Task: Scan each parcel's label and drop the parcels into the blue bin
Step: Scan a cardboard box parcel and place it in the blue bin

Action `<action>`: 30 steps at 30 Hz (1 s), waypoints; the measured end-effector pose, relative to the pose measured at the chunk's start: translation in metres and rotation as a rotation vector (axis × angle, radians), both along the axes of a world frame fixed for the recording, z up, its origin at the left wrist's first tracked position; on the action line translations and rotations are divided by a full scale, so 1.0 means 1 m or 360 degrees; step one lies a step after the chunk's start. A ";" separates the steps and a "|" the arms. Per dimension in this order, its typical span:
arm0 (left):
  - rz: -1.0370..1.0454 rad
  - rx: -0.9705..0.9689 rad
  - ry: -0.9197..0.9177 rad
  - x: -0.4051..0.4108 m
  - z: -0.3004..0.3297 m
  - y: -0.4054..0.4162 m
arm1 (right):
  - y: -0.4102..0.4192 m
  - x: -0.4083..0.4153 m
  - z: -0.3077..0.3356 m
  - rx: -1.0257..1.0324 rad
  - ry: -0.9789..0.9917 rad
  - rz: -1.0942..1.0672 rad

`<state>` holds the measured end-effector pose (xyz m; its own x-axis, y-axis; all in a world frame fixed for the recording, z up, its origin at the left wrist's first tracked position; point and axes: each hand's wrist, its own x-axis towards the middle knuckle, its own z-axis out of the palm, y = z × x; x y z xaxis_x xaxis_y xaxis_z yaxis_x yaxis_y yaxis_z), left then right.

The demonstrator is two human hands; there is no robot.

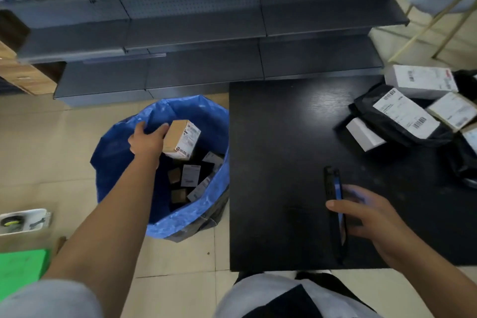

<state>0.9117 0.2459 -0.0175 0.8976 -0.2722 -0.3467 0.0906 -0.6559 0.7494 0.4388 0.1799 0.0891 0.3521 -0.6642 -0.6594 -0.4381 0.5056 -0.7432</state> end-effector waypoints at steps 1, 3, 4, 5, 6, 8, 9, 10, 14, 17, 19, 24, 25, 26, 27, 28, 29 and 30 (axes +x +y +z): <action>0.0025 -0.0125 0.0024 -0.007 0.000 -0.005 | 0.001 -0.006 0.000 0.0005 0.0014 -0.0042; -0.0037 -0.0219 0.0114 -0.027 -0.003 -0.004 | 0.004 -0.017 -0.001 0.0021 0.0048 -0.0097; -0.0109 -0.0235 0.0182 -0.042 -0.006 -0.004 | 0.005 -0.024 -0.001 0.0025 0.0069 -0.0126; -0.0186 -0.0225 0.0275 -0.059 -0.012 -0.003 | 0.005 -0.032 -0.003 0.0017 0.0097 -0.0165; -0.0265 -0.0214 0.0374 -0.079 -0.014 -0.003 | 0.006 -0.040 -0.005 0.0010 0.0107 -0.0210; -0.0426 -0.0177 0.0520 -0.125 -0.021 -0.004 | 0.006 -0.057 -0.012 -0.0003 0.0099 -0.0288; -0.0511 -0.0162 0.0571 -0.151 -0.023 -0.005 | 0.005 -0.065 -0.015 0.0002 0.0090 -0.0313; -0.0604 -0.0147 0.0619 -0.179 -0.025 -0.005 | 0.004 -0.074 -0.018 0.0001 0.0086 -0.0344; -0.1062 -0.0078 0.0756 -0.282 -0.024 -0.022 | -0.007 -0.114 -0.024 0.0029 -0.0038 -0.0389; -0.1309 -0.0040 0.0705 -0.352 -0.013 -0.050 | -0.026 -0.157 -0.025 0.0032 -0.0097 -0.0435; -0.1476 -0.0022 0.0613 -0.411 -0.001 -0.074 | -0.038 -0.204 -0.025 0.0009 -0.0133 -0.0535; -0.1690 -0.0041 0.0446 -0.497 0.021 -0.137 | -0.060 -0.280 -0.023 -0.0029 -0.0185 -0.0657; -0.1716 -0.0055 0.0403 -0.516 0.024 -0.153 | -0.065 -0.298 -0.024 -0.0041 -0.0169 -0.0672; -0.1747 -0.0067 0.0364 -0.535 0.027 -0.168 | -0.069 -0.316 -0.025 -0.0053 -0.0157 -0.0690; -0.1768 -0.0075 0.0331 -0.553 0.030 -0.183 | -0.071 -0.333 -0.025 -0.0062 -0.0162 -0.0716; -0.1787 -0.0075 0.0301 -0.570 0.031 -0.196 | -0.072 -0.348 -0.025 -0.0069 -0.0167 -0.0748; -0.1816 -0.0082 0.0275 -0.588 0.033 -0.208 | -0.073 -0.363 -0.025 -0.0075 -0.0164 -0.0778; -0.1859 -0.0083 0.0242 -0.605 0.035 -0.221 | -0.073 -0.377 -0.026 -0.0079 -0.0173 -0.0808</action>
<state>0.3067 0.0253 0.0174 0.0449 -0.9186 -0.3927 -0.4537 -0.3690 0.8112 0.0621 0.1071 0.0629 0.0423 -0.7985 -0.6004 -0.0661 0.5974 -0.7992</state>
